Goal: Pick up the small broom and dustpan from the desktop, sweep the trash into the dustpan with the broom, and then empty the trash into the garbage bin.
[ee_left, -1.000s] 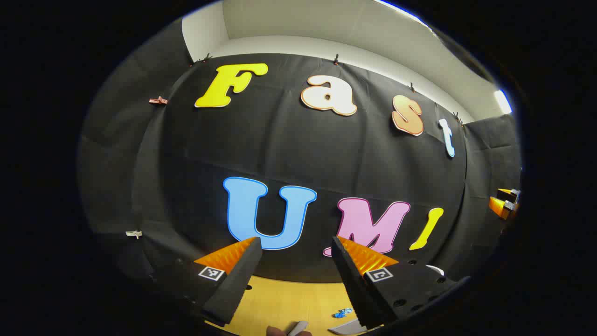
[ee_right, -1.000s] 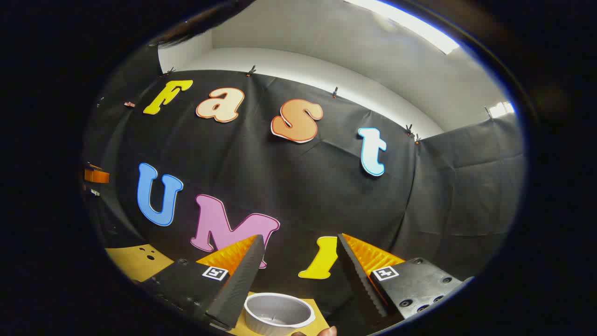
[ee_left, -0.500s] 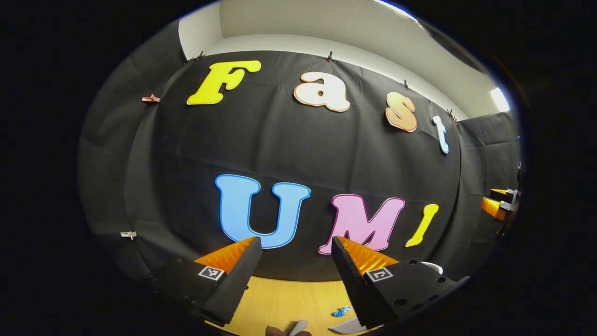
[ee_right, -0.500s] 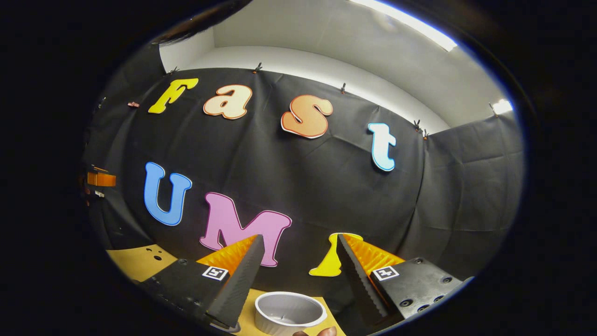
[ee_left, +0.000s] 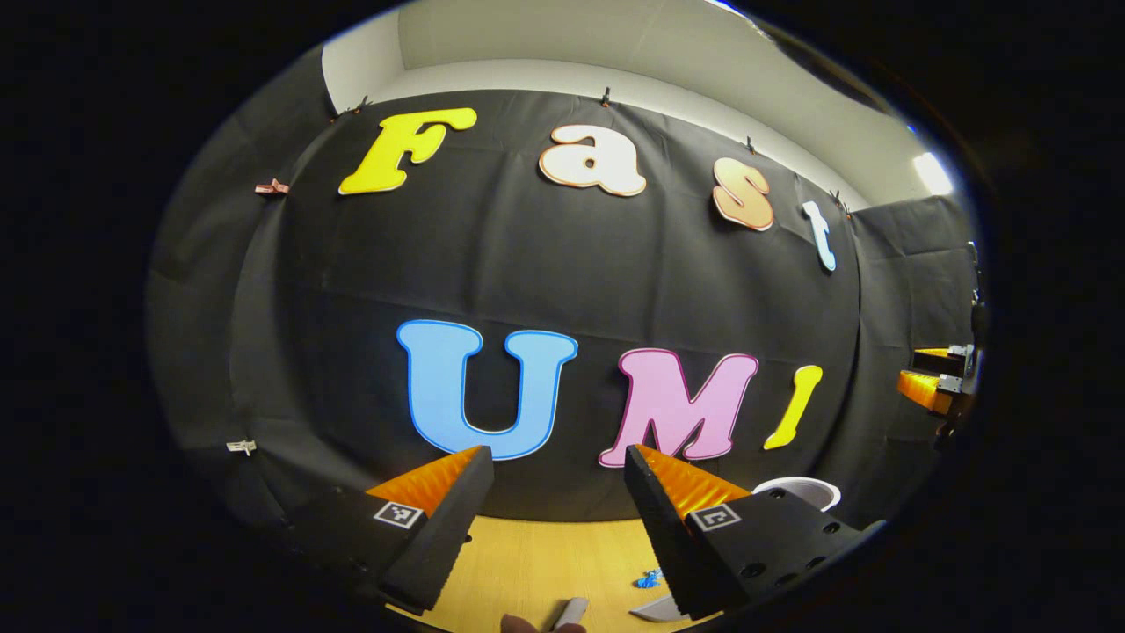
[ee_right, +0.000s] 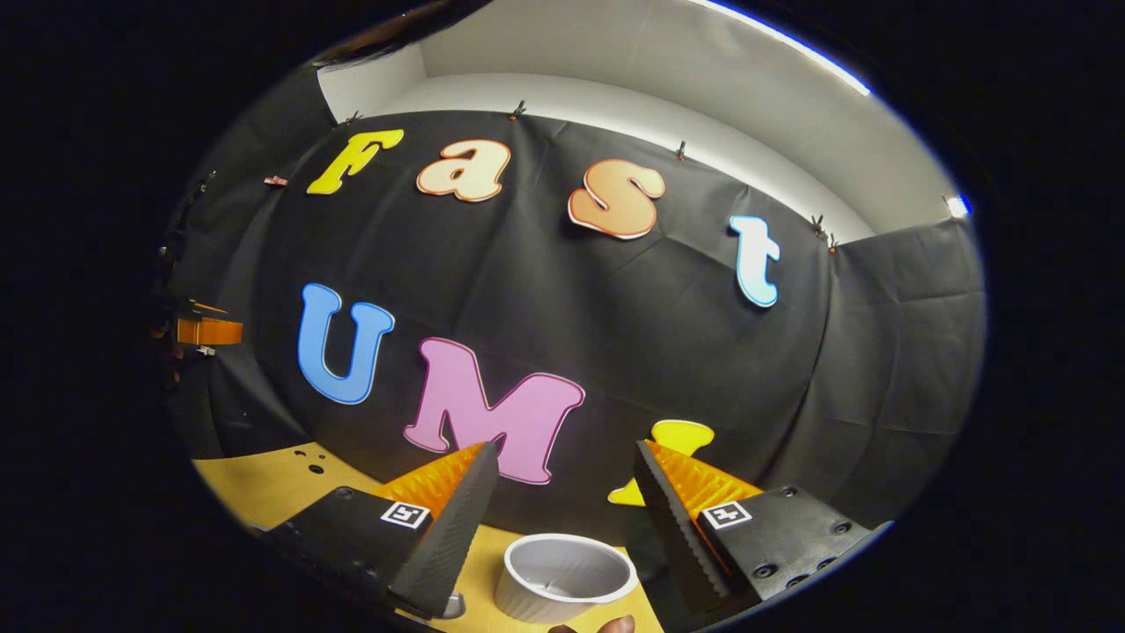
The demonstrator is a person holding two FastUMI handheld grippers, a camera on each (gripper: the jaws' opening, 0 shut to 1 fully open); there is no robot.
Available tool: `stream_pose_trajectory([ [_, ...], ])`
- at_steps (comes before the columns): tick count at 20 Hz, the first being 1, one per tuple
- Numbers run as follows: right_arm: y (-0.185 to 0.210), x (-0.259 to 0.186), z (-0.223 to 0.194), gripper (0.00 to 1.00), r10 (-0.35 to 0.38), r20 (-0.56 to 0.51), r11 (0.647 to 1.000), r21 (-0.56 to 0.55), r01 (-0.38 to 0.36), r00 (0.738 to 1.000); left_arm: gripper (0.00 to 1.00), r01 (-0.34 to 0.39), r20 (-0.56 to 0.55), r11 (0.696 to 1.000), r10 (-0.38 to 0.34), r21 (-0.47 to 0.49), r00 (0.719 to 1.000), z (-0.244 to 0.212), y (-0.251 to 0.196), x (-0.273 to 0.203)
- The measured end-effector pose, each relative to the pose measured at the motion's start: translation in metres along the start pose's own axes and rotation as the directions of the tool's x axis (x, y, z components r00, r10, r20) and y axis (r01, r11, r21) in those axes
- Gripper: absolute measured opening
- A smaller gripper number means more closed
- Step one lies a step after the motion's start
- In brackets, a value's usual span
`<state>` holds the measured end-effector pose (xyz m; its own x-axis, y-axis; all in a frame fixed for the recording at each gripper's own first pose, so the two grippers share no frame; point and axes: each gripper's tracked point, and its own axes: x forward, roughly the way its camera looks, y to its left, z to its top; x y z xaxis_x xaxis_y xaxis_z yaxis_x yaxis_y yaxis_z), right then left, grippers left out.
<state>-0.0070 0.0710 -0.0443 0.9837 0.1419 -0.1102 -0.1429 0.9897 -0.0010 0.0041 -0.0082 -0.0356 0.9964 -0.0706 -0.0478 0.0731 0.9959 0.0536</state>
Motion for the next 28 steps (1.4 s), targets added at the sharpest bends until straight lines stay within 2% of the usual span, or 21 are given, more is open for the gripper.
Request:
stream_pose_trajectory([
  [2, 0.022, -0.006, -0.025, 0.96, 0.052, -0.071, 0.999, 0.014, -0.051, 0.996, 0.94, 0.014, -0.029, 1.0, -0.014, 0.0, 0.999, -0.022, -0.004, -0.002],
  [4, 0.047, -0.016, -0.055, 0.96, 0.118, -0.165, 0.993, 0.031, -0.115, 0.979, 0.94, 0.027, -0.058, 0.999, -0.026, 0.021, 0.998, -0.047, -0.006, -0.004],
  [6, 0.075, -0.029, -0.093, 0.96, 0.197, -0.282, 0.98, 0.078, -0.182, 0.939, 0.94, 0.041, -0.079, 0.998, -0.038, 0.042, 0.996, -0.071, -0.008, -0.007],
  [8, 0.1, -0.045, -0.128, 0.95, 0.253, -0.376, 0.966, 0.149, -0.211, 0.891, 0.94, 0.064, -0.106, 0.997, -0.059, 0.049, 0.993, -0.095, -0.012, -0.011],
  [10, 0.113, -0.053, -0.156, 0.94, 0.255, -0.432, 0.964, 0.178, -0.196, 0.865, 0.94, 0.086, -0.132, 0.995, -0.08, 0.042, 0.988, -0.111, -0.017, -0.015],
  [13, 0.126, -0.059, -0.19, 0.93, 0.256, -0.466, 0.966, 0.161, -0.204, 0.847, 0.94, 0.096, -0.153, 0.994, -0.088, 0.047, 0.984, -0.126, -0.018, -0.019],
  [16, 0.142, -0.069, -0.235, 0.95, 0.265, -0.557, 0.964, 0.138, -0.227, 0.787, 0.94, 0.107, -0.176, 0.994, -0.1, 0.029, 0.979, -0.137, -0.02, -0.026],
  [18, 0.157, -0.086, -0.267, 0.96, 0.298, -0.643, 0.954, 0.181, -0.239, 0.705, 0.94, 0.11, -0.194, 0.994, -0.103, 0.024, 0.975, -0.146, -0.018, -0.029],
  [21, 0.177, -0.11, -0.315, 0.96, 0.341, -0.747, 0.94, 0.264, -0.217, 0.57, 0.95, 0.113, -0.227, 0.993, -0.102, 0.036, 0.969, -0.16, -0.013, -0.032],
  [28, 0.216, -0.127, -0.422, 0.96, 0.353, -0.895, 0.932, 0.31, -0.19, 0.273, 0.95, 0.108, -0.26, 0.993, -0.095, 0.037, 0.961, -0.177, -0.001, -0.034],
])
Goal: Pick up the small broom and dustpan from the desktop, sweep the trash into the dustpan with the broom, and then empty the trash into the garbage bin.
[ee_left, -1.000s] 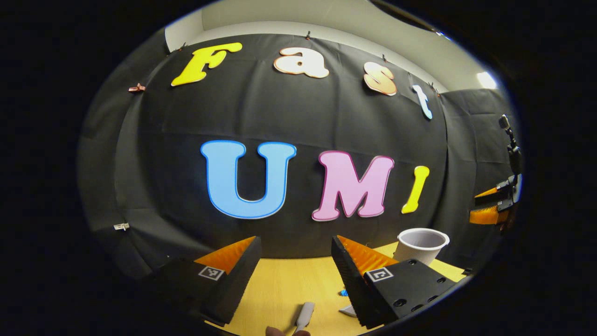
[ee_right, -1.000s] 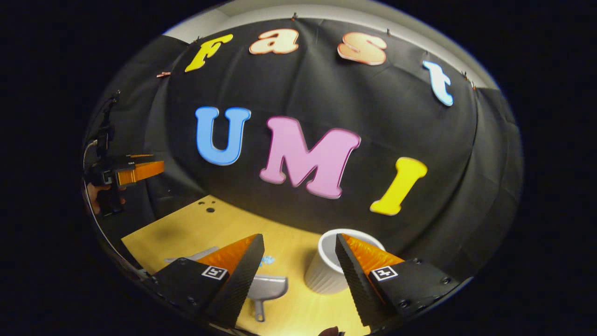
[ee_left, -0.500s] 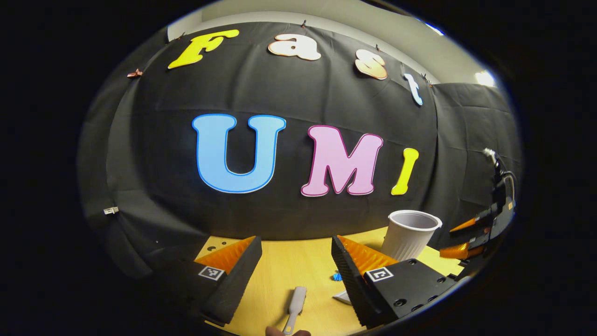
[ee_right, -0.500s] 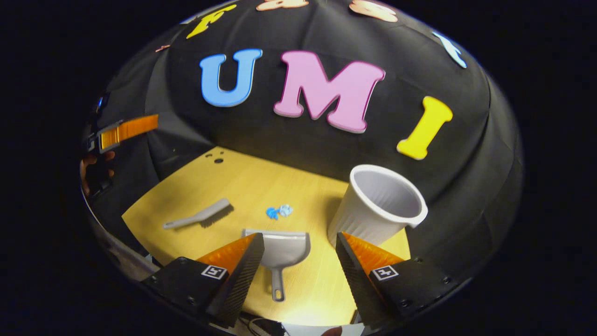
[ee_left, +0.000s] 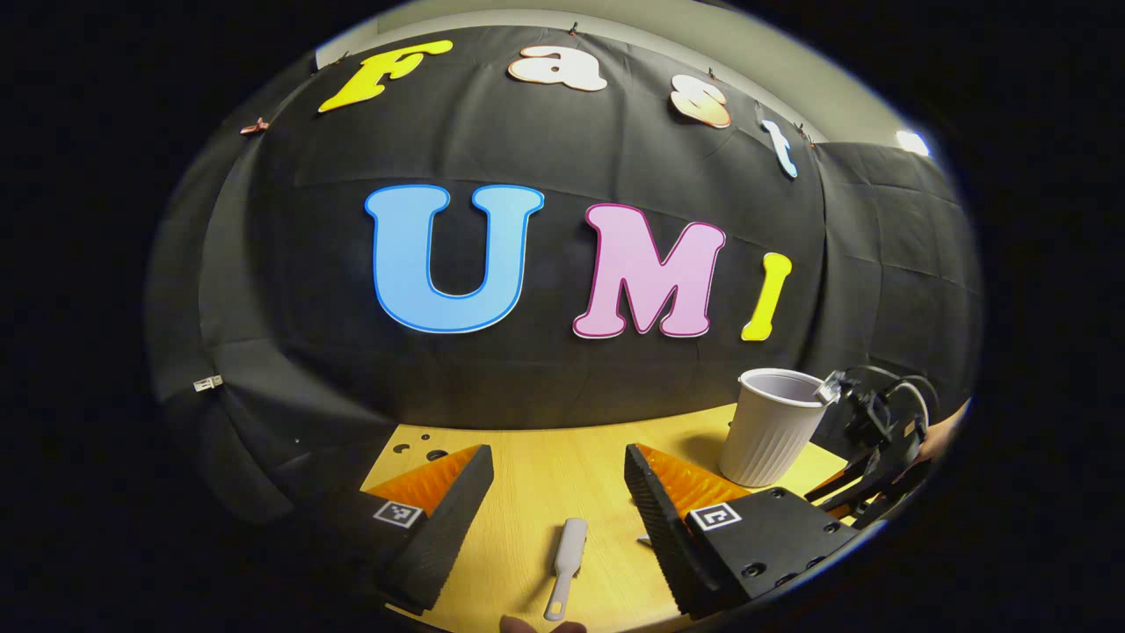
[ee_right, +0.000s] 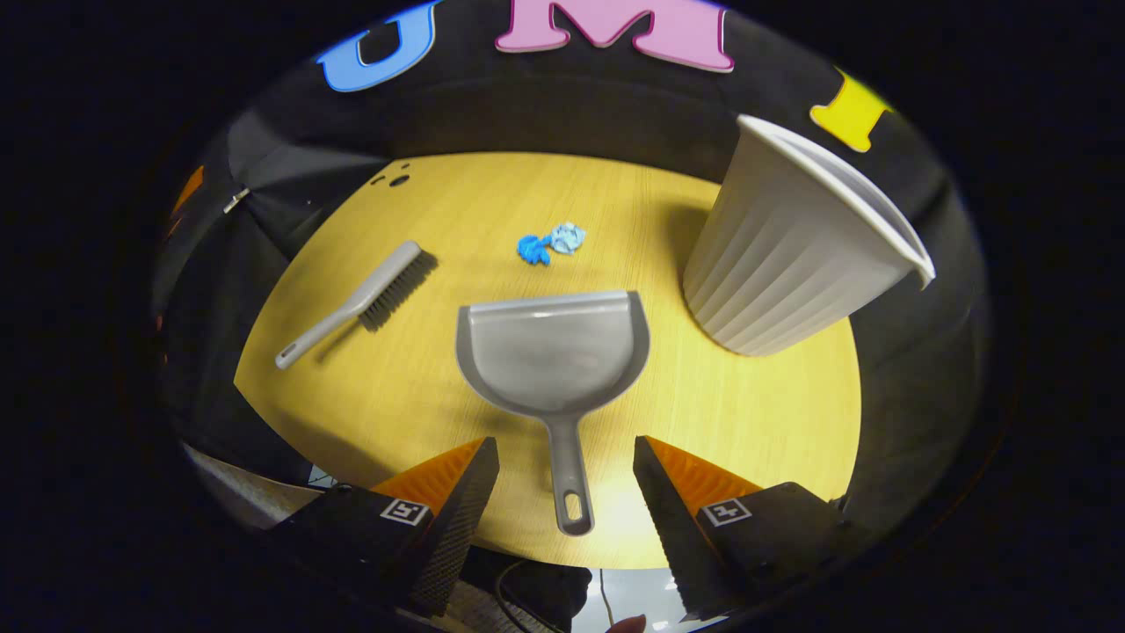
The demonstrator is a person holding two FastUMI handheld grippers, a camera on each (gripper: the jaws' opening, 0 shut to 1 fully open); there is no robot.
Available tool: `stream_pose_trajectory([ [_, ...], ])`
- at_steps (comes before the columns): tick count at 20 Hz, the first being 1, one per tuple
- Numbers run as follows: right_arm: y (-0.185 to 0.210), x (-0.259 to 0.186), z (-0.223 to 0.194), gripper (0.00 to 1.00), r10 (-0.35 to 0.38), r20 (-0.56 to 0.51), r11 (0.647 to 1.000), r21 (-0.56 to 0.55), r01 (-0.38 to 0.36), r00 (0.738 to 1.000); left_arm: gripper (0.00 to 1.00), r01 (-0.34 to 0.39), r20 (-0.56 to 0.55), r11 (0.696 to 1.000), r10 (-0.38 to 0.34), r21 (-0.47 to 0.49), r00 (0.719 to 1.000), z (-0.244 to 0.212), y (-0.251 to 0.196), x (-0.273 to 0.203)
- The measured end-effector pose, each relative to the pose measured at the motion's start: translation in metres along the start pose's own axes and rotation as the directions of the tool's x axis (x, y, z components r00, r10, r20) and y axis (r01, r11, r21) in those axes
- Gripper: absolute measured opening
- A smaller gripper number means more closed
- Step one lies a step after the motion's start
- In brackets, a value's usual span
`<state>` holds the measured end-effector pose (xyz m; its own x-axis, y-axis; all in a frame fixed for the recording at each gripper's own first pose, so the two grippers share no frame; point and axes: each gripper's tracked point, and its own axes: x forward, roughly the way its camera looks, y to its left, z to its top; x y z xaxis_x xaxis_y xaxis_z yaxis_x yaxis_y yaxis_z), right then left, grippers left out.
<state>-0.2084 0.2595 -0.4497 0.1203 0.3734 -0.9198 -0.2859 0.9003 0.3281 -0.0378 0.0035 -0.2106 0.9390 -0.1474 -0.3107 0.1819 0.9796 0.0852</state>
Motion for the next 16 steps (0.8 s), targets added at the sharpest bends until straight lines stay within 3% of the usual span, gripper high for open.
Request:
stream_pose_trajectory([
  [6, 0.006, 0.071, -0.036, 0.94, 0.001, -0.21, 1.0, -0.027, -0.007, 0.978, 0.95, -0.013, -0.021, 1.0, 0.013, 0.01, 1.0, -0.01, 0.006, 0.0],
  [14, 0.007, 0.115, -0.034, 0.92, -0.019, -0.311, 0.996, -0.092, -0.011, 0.95, 0.95, -0.038, -0.065, 0.999, 0.038, -0.007, 0.997, -0.024, 0.008, 0.013],
  [15, 0.012, 0.114, -0.036, 0.91, 0.004, -0.331, 0.995, -0.093, -0.037, 0.944, 0.95, -0.043, -0.072, 0.999, 0.043, -0.005, 0.997, -0.025, 0.008, 0.014],
  [16, 0.015, 0.117, -0.037, 0.96, 0.011, -0.33, 0.996, -0.083, -0.041, 0.944, 0.95, -0.046, -0.076, 0.999, 0.046, -0.003, 0.996, -0.027, 0.006, 0.015],
])
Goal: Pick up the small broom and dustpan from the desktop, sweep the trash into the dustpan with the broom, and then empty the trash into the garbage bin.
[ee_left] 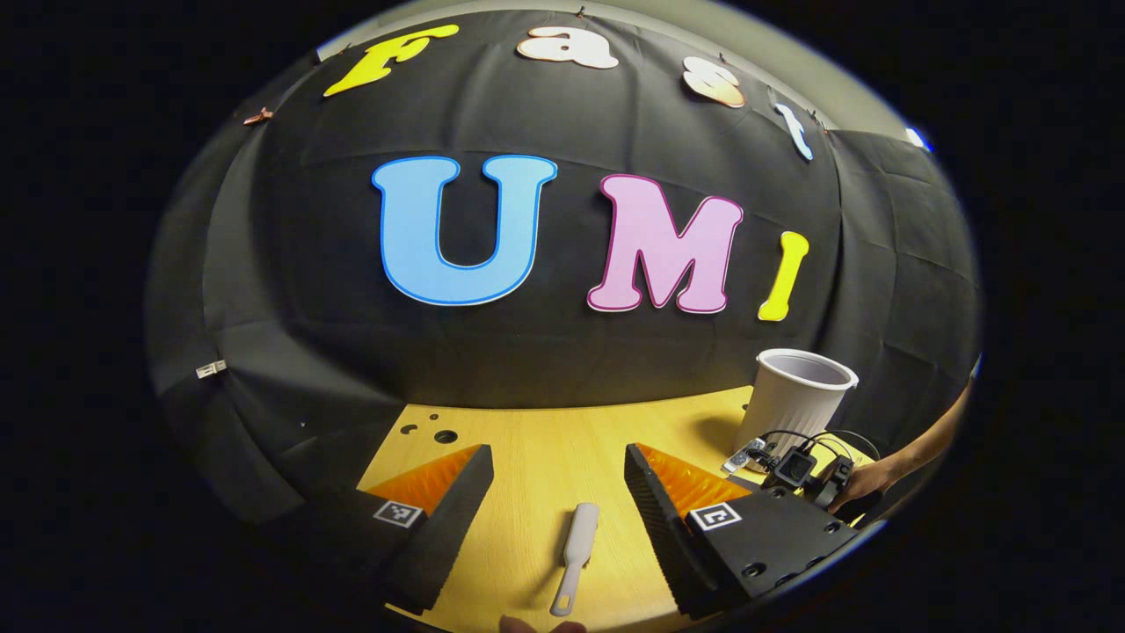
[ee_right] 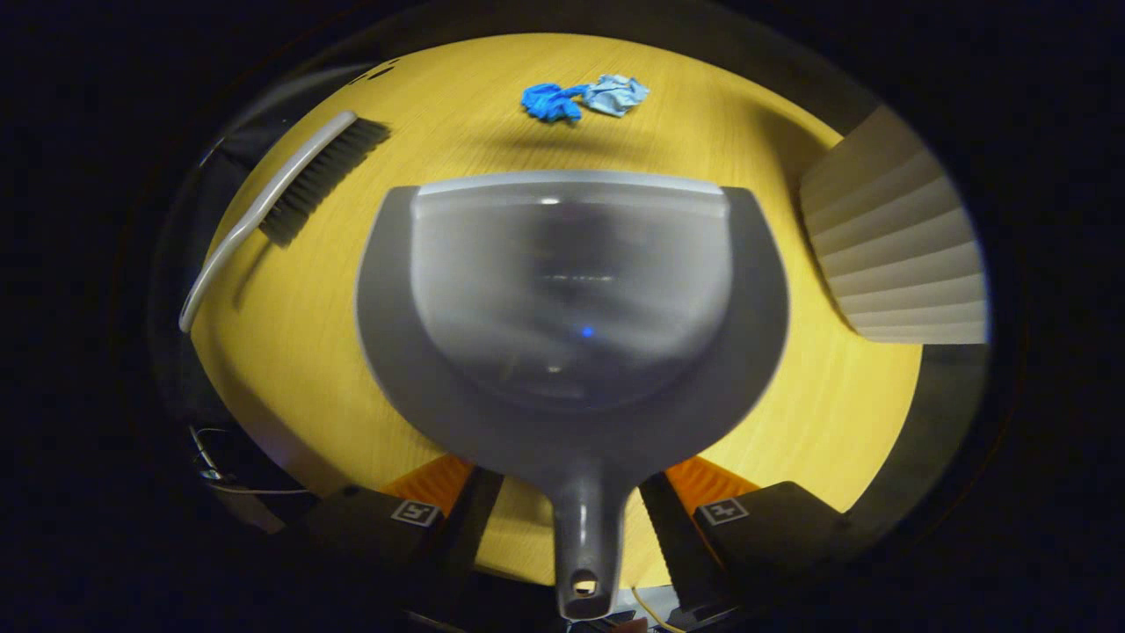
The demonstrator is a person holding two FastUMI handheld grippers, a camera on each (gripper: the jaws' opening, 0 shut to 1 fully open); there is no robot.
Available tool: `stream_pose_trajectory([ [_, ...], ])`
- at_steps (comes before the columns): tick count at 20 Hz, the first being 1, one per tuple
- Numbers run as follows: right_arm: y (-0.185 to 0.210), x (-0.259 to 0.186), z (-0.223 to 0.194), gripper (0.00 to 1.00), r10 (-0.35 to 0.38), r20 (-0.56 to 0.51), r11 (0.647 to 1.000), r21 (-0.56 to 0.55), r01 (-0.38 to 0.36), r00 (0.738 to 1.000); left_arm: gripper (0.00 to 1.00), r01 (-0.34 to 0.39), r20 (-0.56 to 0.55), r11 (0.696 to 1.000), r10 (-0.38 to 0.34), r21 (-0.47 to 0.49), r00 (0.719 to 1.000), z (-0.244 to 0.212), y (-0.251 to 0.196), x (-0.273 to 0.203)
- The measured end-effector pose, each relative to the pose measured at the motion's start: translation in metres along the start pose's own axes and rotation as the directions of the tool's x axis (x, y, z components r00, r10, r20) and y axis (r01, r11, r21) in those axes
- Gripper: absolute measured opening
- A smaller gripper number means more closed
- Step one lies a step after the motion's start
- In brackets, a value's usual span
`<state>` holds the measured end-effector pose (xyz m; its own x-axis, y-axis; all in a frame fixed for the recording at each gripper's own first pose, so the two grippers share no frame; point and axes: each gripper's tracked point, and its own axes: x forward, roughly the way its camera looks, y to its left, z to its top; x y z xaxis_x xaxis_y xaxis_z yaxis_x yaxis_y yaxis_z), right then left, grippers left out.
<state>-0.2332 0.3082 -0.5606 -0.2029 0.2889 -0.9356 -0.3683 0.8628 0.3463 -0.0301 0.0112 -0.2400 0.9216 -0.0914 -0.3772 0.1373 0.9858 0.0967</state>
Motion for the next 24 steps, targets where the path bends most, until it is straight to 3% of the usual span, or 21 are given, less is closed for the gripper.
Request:
stream_pose_trajectory([
  [1, 0.0, 0.0, 0.0, 0.84, -0.001, -0.004, 1.0, 0.004, 0.001, 1.0, 0.95, -0.003, -0.007, 1.0, 0.003, 0.004, 1.0, -0.003, -0.001, 0.002],
  [2, 0.0, 0.0, 0.001, 0.81, -0.001, -0.005, 1.0, 0.009, 0.002, 1.0, 0.95, -0.003, -0.016, 1.0, 0.004, 0.009, 1.0, -0.007, -0.003, 0.005],
  [3, 0.001, 0.0, 0.0, 0.82, -0.001, -0.005, 1.0, 0.003, 0.001, 1.0, 0.95, 0.0, -0.029, 1.0, 0.001, 0.015, 1.0, -0.013, -0.005, 0.008],
  [4, 0.001, 0.0, 0.001, 0.91, -0.001, 0.004, 1.0, -0.003, 0.001, 1.0, 0.95, 0.009, -0.049, 1.0, -0.008, 0.021, 0.999, -0.019, -0.007, 0.012],
  [6, 0.002, 0.0, -0.001, 0.71, -0.003, -0.013, 1.0, 0.002, 0.003, 1.0, 0.94, 0.043, -0.156, 0.999, -0.04, 0.017, 0.987, -0.049, -0.015, 0.019],
  [8, 0.002, 0.001, -0.001, 0.48, -0.005, -0.028, 1.0, 0.007, 0.005, 1.0, 0.94, 0.07, -0.295, 0.997, -0.069, -0.008, 0.953, -0.085, -0.021, 0.03],
  [9, 0.003, 0.002, 0.0, 0.39, -0.001, -0.034, 1.0, -0.001, 0.001, 0.999, 0.95, 0.091, -0.372, 0.995, -0.096, -0.031, 0.923, -0.107, -0.025, 0.033],
  [13, 0.001, -0.002, -0.001, 0.38, 0.002, -0.023, 1.0, -0.004, -0.002, 1.0, 0.95, 0.137, -0.622, 0.99, -0.119, -0.019, 0.774, -0.184, -0.023, 0.048],
  [17, 0.002, -0.002, -0.001, 0.38, 0.003, -0.004, 1.0, -0.013, -0.003, 1.0, 0.95, 0.18, -0.783, 0.983, -0.084, 0.036, 0.617, -0.239, -0.014, 0.05],
  [18, 0.002, -0.001, -0.001, 0.38, 0.004, -0.002, 1.0, -0.016, -0.004, 1.0, 0.95, 0.173, -0.804, 0.984, -0.075, 0.035, 0.59, -0.25, -0.014, 0.05],
  [24, 0.001, -0.002, -0.001, 0.38, 0.007, 0.007, 1.0, -0.022, -0.007, 1.0, 0.93, 0.145, -0.87, 0.983, 0.024, 0.11, 0.492, -0.292, -0.007, 0.066],
])
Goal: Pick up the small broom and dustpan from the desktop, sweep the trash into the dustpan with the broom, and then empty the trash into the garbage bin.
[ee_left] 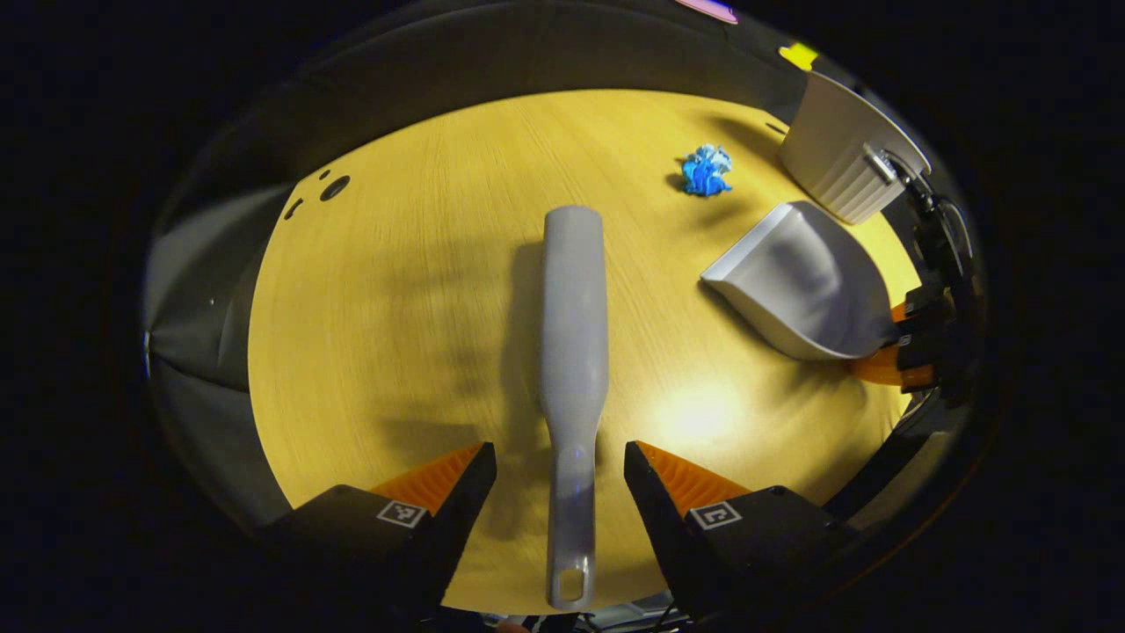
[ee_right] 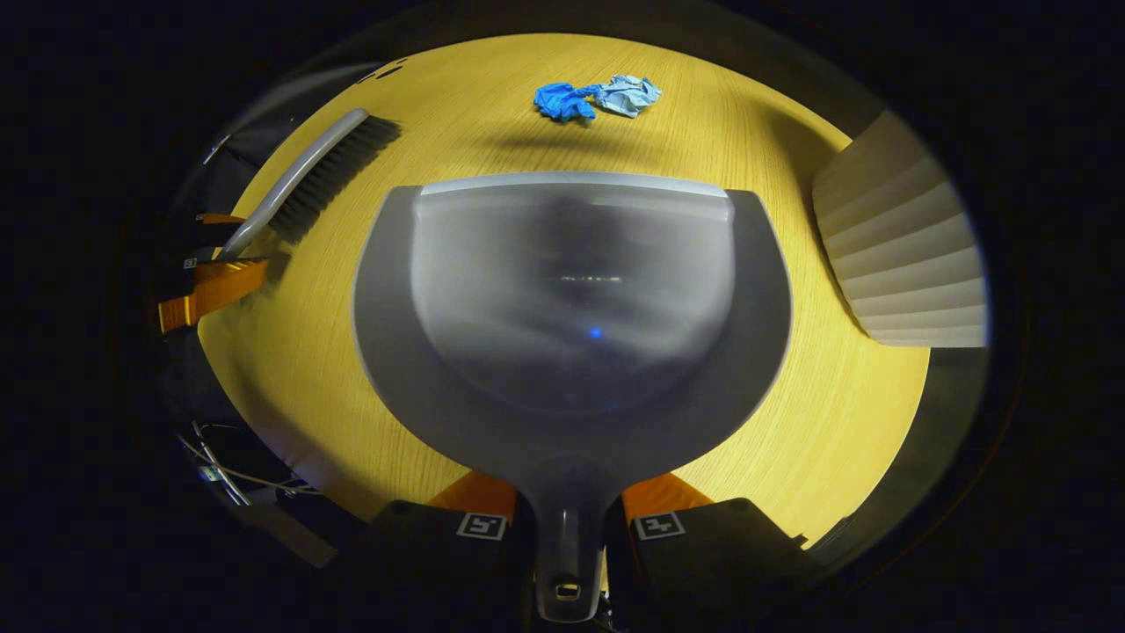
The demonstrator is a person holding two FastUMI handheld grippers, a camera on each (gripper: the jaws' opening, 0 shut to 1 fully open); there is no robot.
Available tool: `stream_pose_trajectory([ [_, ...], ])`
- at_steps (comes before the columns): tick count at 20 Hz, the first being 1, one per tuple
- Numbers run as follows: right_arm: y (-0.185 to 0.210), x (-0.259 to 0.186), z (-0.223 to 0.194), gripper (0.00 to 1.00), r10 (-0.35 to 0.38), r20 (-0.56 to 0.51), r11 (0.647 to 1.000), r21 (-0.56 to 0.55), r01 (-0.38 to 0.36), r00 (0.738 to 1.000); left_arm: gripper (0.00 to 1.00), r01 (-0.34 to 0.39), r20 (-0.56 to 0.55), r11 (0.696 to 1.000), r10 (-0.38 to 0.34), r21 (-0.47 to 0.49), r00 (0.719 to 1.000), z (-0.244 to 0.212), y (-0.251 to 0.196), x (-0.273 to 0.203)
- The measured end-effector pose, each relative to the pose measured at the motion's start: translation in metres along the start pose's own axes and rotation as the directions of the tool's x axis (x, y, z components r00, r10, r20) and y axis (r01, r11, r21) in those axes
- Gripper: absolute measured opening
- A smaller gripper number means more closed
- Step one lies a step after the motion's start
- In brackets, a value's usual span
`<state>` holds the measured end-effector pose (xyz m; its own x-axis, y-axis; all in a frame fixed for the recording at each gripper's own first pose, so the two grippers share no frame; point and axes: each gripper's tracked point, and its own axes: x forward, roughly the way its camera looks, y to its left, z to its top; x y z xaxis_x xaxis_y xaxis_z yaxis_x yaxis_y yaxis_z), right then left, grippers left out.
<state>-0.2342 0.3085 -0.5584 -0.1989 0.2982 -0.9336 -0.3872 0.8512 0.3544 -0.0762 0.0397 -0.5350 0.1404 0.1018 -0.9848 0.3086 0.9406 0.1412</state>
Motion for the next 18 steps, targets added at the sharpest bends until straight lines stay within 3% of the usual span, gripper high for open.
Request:
stream_pose_trajectory([
  [1, 0.0, 0.0, 0.0, 0.38, 0.001, 0.001, 1.0, 0.0, -0.001, 1.0, 0.91, -0.007, -0.01, 1.0, 0.007, 0.005, 1.0, 0.001, -0.001, 0.007],
  [2, 0.0, 0.0, 0.0, 0.38, 0.002, 0.003, 1.0, 0.0, -0.002, 1.0, 0.75, -0.018, -0.018, 1.0, 0.019, 0.013, 1.0, 0.003, -0.002, 0.009],
  [3, 0.0, 0.001, 0.0, 0.38, 0.003, 0.004, 1.0, -0.002, -0.003, 1.0, 0.68, -0.037, -0.026, 0.999, 0.037, 0.025, 0.999, 0.005, 0.001, 0.012],
  [6, 0.0, 0.001, -0.001, 0.38, 0.008, 0.005, 1.0, -0.009, -0.008, 1.0, 0.29, -0.047, -0.065, 0.996, 0.051, 0.071, 0.997, 0.006, 0.001, 0.02],
  [9, -0.001, 0.002, 0.0, 0.38, 0.012, 0.007, 1.0, -0.006, -0.012, 1.0, 0.25, -0.021, -0.087, 0.992, 0.033, 0.128, 0.996, 0.012, 0.002, 0.017],
  [14, -0.001, 0.002, -0.001, 0.36, 0.015, 0.009, 1.0, 0.005, -0.015, 1.0, 0.2, 0.005, -0.025, 0.973, 0.001, 0.23, 1.0, 0.074, 0.006, 0.019],
  [18, -0.001, 0.0, -0.001, 0.35, 0.023, -0.01, 1.0, 0.017, -0.023, 1.0, 0.16, 0.0, 0.022, 0.918, -0.01, 0.398, 1.0, 0.125, -0.005, 0.03],
])
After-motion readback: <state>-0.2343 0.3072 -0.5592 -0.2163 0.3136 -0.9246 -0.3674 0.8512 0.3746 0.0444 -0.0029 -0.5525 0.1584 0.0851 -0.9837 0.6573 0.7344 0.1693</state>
